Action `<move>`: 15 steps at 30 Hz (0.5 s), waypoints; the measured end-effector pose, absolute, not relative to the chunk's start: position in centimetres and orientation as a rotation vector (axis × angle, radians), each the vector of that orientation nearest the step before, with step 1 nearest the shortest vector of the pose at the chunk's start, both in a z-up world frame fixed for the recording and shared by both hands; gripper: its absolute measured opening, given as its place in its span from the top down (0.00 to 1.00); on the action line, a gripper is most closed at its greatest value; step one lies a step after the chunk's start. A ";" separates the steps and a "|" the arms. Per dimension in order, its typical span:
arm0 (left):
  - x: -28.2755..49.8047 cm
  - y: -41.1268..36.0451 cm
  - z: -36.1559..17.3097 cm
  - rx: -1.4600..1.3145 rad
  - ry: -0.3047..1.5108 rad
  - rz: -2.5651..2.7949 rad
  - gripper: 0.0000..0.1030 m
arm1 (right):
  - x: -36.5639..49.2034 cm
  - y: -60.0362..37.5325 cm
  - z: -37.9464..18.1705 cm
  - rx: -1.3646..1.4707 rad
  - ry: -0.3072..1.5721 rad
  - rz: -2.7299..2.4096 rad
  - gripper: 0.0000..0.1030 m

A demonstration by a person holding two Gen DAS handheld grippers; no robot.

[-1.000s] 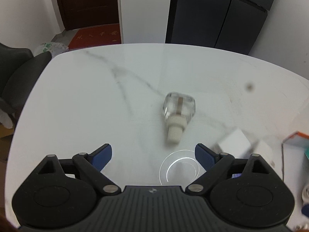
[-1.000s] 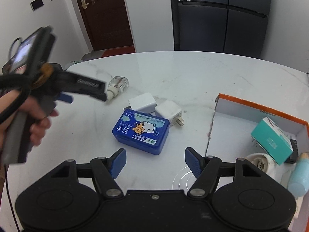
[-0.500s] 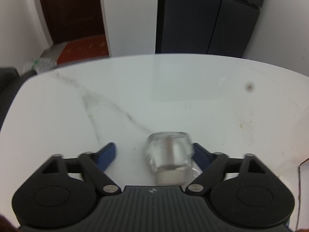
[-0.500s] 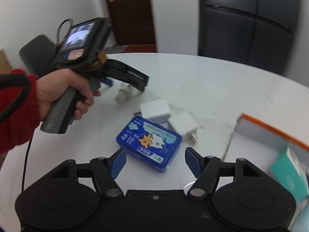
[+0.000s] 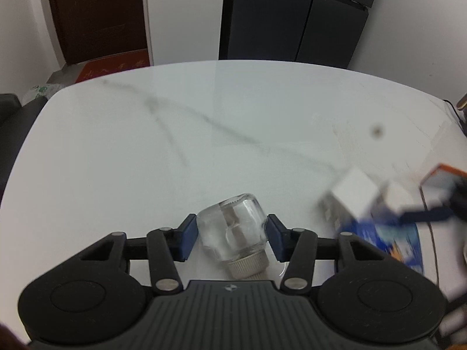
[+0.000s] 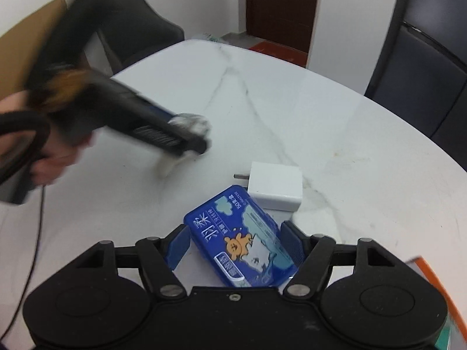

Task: Organize rigid objects
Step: 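Grasp glass diffuser bottle with left tool while right tool grasps blue tissue pack, then lift glass bottle in left tool and blue tissue pack in right tool toward orange-rimmed box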

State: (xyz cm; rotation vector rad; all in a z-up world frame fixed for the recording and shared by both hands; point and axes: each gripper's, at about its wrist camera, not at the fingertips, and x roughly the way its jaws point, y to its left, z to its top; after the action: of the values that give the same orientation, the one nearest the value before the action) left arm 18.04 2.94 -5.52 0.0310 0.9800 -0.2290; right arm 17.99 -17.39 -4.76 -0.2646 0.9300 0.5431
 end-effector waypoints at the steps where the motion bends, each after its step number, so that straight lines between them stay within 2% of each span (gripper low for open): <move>1: 17.4 2.9 -5.2 0.014 0.984 -0.219 0.51 | 18.2 -17.1 -4.9 -0.270 0.932 0.553 0.18; 4: 15.5 3.3 -4.7 -0.026 0.987 -0.195 0.51 | 18.4 -16.4 -5.5 -0.267 0.953 0.556 0.17; 6: 14.3 3.2 -4.4 -0.044 0.988 -0.180 0.51 | 18.4 -15.9 -6.3 -0.250 0.993 0.553 0.25; 7: 13.9 3.4 -4.3 -0.053 0.991 -0.175 0.51 | 18.2 -15.8 -6.6 -0.237 1.011 0.545 0.26; 15: 11.2 2.0 -3.4 -0.060 0.988 -0.137 0.51 | 14.4 -17.3 -6.9 0.114 1.026 0.251 0.27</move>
State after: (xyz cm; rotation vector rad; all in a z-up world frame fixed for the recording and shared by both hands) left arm 11.22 2.05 -3.43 -0.0602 0.9885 -0.1372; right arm 14.37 -17.29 -6.86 0.1141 1.0258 0.2507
